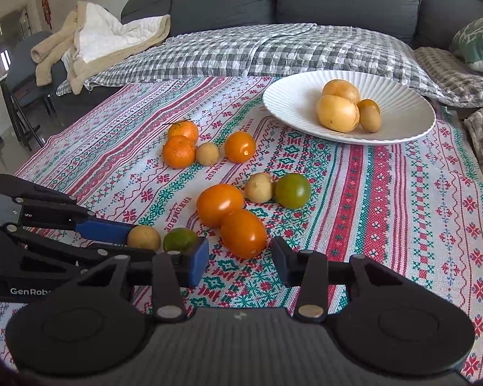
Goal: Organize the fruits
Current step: 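Grasp the brown round fruit with the left tool while the right grasps an orange tomato, then carry both held fruits into the white plate and open both tools, then withdraw both tools toward a large mandarin and a green tomato, then grasp the large mandarin with the left tool while the right grasps the green tomato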
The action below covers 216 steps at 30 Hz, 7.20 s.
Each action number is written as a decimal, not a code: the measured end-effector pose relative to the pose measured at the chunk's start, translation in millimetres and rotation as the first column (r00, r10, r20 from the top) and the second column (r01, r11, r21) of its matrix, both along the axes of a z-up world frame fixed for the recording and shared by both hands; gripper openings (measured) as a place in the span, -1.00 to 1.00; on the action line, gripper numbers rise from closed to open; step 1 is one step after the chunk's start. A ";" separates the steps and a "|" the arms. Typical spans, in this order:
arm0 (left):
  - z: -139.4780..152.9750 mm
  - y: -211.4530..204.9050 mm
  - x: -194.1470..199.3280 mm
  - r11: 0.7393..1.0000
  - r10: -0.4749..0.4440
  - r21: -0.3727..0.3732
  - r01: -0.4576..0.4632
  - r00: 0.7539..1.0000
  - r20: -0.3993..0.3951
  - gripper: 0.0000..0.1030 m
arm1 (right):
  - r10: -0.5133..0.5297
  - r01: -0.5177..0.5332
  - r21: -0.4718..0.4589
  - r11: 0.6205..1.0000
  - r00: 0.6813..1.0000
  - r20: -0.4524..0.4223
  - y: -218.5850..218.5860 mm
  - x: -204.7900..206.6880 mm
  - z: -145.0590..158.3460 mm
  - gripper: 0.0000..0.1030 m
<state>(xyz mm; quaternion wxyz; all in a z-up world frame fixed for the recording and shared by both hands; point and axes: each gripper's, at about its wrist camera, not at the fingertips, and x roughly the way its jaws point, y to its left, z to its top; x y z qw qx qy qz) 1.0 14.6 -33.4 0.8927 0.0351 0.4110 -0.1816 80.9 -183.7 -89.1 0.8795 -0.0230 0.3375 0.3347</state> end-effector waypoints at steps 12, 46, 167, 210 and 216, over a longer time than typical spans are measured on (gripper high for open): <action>-0.4 -0.9 -0.1 1.000 -0.002 0.001 0.002 1.000 0.000 -0.73 | -0.014 0.014 0.010 1.000 1.000 -0.004 1.3 1.9 -0.4 -0.37; 6.1 -1.7 -0.7 1.000 -0.002 -0.016 0.003 1.000 0.024 -0.73 | -0.038 0.037 0.065 0.997 0.999 0.011 -5.5 1.7 13.3 -0.47; -12.7 23.3 65.1 0.986 0.156 0.038 -0.163 0.978 0.139 0.82 | 0.077 -0.076 -0.011 0.997 0.990 0.119 -47.2 27.7 8.7 0.97; -8.9 19.2 79.3 0.982 0.180 0.038 -0.187 0.973 0.145 -0.47 | 0.108 -0.103 -0.059 0.993 0.990 0.087 -0.9 51.1 1.9 -0.51; -7.8 18.0 78.1 0.983 0.173 0.038 -0.180 0.976 0.132 -0.48 | 0.116 -0.110 -0.071 0.991 0.989 0.088 0.8 51.0 2.8 -0.52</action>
